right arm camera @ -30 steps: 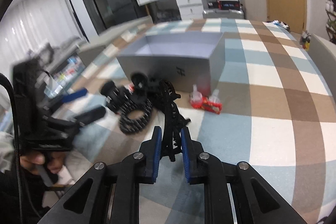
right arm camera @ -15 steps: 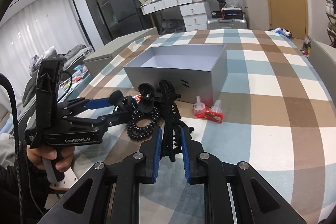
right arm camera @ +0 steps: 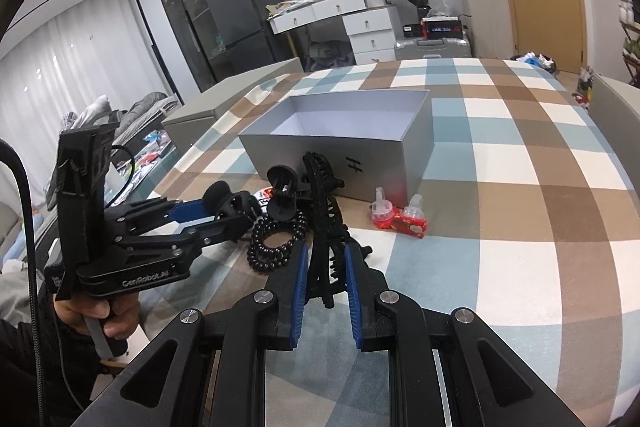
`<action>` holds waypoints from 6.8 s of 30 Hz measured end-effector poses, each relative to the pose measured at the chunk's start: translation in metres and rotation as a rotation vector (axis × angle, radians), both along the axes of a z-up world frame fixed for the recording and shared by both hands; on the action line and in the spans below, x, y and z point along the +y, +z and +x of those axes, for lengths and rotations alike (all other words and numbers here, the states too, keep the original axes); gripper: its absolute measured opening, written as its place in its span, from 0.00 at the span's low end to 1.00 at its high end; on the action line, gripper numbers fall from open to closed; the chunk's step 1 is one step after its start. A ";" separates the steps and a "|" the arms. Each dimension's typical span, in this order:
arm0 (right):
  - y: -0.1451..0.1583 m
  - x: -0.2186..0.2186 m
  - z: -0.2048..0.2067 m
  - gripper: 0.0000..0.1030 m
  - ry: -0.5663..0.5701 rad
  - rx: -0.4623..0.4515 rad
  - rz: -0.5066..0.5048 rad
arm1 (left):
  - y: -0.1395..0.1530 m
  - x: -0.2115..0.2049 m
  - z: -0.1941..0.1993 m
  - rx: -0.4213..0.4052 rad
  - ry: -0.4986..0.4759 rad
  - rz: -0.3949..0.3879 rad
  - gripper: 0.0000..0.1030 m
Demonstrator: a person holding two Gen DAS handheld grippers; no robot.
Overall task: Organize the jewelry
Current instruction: 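Grasp the black claw clip with the left gripper while the right lifts the comb clip, then carry both clips over the grey box and open both grippers to drop them, then withdraw both grippers from the box back toward the jewelry pile, then grasp the second black comb-shaped hair clip with the right gripper, then grasp another black claw clip with the left gripper while the right lifts its clip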
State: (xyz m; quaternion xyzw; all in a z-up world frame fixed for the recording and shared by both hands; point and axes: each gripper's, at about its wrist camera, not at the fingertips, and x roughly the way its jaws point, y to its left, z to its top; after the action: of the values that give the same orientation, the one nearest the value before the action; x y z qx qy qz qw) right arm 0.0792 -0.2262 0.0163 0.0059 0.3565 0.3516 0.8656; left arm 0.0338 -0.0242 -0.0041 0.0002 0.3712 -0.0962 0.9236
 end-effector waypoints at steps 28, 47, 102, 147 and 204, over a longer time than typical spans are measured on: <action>0.046 0.001 0.024 0.17 -0.048 -0.068 0.124 | 0.045 0.015 0.020 -0.190 0.047 -0.064 0.38; 0.074 0.014 0.061 0.17 -0.078 -0.073 0.151 | 0.049 0.016 0.057 -0.211 0.056 -0.058 0.38; 0.024 0.025 0.098 0.20 -0.064 0.034 0.046 | 0.031 0.003 0.066 -0.090 0.037 0.001 0.44; -0.022 0.031 0.014 0.36 0.067 -0.010 -0.228 | 0.003 0.011 0.004 -0.098 0.028 0.010 0.99; -0.013 0.016 -0.005 0.17 0.002 -0.137 -0.258 | -0.001 0.014 0.012 -0.025 0.023 0.002 0.99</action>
State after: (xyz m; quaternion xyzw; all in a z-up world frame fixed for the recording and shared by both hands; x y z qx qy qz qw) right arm 0.0739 -0.2103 0.0036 -0.1296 0.3389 0.3034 0.8811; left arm 0.0461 -0.0105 -0.0049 -0.0020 0.3595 -0.0854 0.9292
